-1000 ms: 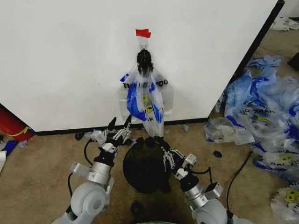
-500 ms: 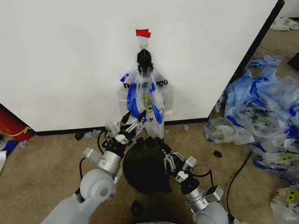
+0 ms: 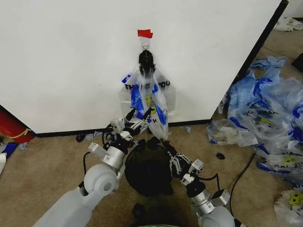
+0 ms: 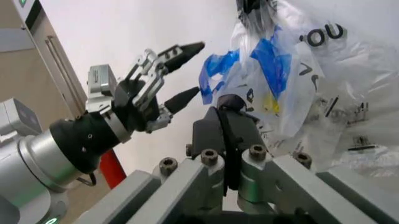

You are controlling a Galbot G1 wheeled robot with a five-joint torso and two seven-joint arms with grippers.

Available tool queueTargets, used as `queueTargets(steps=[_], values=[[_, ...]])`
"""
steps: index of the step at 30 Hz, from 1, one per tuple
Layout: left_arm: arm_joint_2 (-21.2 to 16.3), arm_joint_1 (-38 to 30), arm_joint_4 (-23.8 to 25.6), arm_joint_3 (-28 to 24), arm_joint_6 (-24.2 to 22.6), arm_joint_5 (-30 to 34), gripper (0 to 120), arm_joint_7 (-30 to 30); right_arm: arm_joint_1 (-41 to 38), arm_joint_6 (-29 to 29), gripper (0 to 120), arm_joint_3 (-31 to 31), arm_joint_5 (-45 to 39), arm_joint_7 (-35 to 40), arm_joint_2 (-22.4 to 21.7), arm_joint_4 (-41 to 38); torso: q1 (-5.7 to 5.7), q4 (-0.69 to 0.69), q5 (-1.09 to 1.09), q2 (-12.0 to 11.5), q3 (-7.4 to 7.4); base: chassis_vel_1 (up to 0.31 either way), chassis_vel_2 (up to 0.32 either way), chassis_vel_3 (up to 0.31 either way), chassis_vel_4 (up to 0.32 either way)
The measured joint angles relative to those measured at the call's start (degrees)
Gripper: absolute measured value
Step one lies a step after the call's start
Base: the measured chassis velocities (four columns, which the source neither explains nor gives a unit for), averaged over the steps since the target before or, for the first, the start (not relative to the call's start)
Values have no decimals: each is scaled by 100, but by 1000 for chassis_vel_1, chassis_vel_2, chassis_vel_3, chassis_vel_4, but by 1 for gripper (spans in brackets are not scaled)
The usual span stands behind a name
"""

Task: Pick up the garbage bag from the wall and place it over the trash bin.

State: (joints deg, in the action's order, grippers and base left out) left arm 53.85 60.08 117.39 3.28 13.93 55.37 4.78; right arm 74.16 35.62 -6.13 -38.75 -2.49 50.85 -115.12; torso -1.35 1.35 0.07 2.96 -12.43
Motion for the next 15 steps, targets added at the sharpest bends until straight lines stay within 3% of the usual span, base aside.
queueTargets(steps=[6, 15], values=[[-203, 148, 0, 191, 58, 4, 95, -38, 5, 11, 0, -35, 36, -8, 71, 18, 0, 0, -1, 0, 0, 0, 0, 0, 0], [-190, 65, -99, 119, 66, 13, 94, -38, -47, 12, 0, -74, 41, -9, 79, 35, 0, 0, 0, 0, 0, 0, 0, 0, 0]])
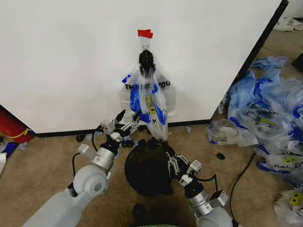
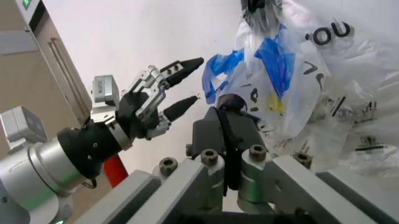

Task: Pick up the garbage bag from the wall and place it over the trash bin.

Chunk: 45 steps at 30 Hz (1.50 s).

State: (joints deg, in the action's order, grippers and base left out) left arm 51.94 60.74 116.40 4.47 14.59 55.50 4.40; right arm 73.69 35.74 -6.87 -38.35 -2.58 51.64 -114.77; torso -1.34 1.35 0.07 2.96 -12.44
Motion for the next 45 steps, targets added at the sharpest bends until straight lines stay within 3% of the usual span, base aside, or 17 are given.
queueTargets(steps=[21, 45], values=[[24, -592, -303, -507, 14, 27, 93, 37, 48, 50, 0, 108, 15, -6, 37, 66, 0, 0, -1, 0, 0, 0, 0, 0, 0], [151, -626, -454, -508, 159, -77, 8, 28, 15, 100, 0, 68, 94, -2, 143, 236, 0, 0, 0, -1, 0, 0, 0, 0, 0]])
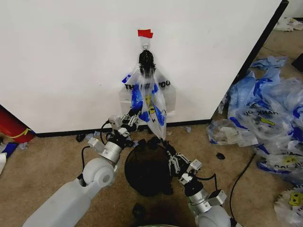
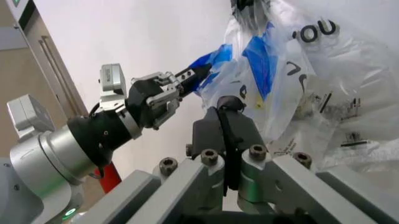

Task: Pick up the garbage bag from the wall and place it over the trash bin.

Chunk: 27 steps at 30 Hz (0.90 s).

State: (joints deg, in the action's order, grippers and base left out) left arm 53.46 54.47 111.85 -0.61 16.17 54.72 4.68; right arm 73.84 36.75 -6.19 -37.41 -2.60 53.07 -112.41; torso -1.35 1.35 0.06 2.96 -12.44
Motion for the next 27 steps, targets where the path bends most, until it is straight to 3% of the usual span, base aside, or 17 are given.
queueTargets(steps=[2, 12, 27], values=[[13, 26, 7, 8, 7, -12, 0, 0, 15, 4, 0, 0, 9, 0, -1, 0, 0, 0, 0, 0, 0, 0, 0, 0, 0], [28, 182, 174, 153, 23, -48, 0, 48, 161, 24, 0, 102, 41, 0, -29, -64, 0, 0, 0, 0, 0, 0, 0, 0, 0], [-182, 1128, 843, 1197, -42, -99, 0, 54, 371, 43, 0, 239, 138, -1, -15, -178, 0, -1, 1, 0, 0, 0, 0, 0, 0]])
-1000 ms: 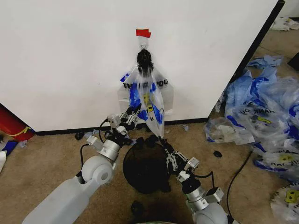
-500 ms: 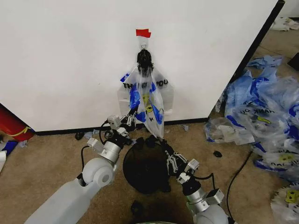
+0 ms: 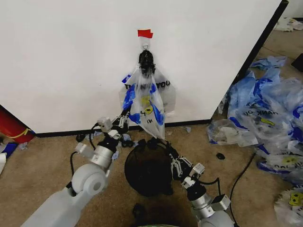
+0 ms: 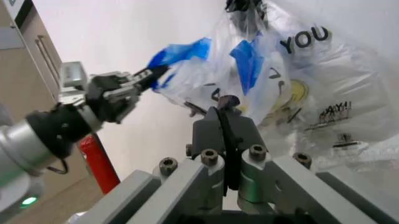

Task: Pick up the garbage bag from the wall and place it over the trash bin.

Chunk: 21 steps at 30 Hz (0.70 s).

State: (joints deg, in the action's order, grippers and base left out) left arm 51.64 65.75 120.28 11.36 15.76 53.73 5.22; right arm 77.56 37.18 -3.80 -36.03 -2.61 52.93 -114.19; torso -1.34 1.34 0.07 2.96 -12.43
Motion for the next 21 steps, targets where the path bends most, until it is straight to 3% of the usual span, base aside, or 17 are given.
queueTargets(steps=[5, 14, 18, 21], values=[[-28, 402, 296, 476, -22, -12, 0, 55, 86, 22, 0, 40, 68, -3, 22, -11, 0, 1, 0, 0, 0, 0, 0, 0, 0], [47, 554, 368, 577, -37, -77, 0, 56, 179, 2, 3, 163, 215, -7, 47, -44, 0, 1, -1, 0, 0, 0, 0, 0, 0], [122, 580, 364, 556, -36, -138, 0, 39, 331, -47, 19, 352, 264, 4, -85, -272, 0, 2, -2, 0, 0, 0, 0, 0, 0], [177, 578, 352, 496, -33, -191, 0, 22, 368, -300, 32, 552, 268, 212, -424, -658, 0, 1, -1, 0, 0, 0, 0, 0, 0]])
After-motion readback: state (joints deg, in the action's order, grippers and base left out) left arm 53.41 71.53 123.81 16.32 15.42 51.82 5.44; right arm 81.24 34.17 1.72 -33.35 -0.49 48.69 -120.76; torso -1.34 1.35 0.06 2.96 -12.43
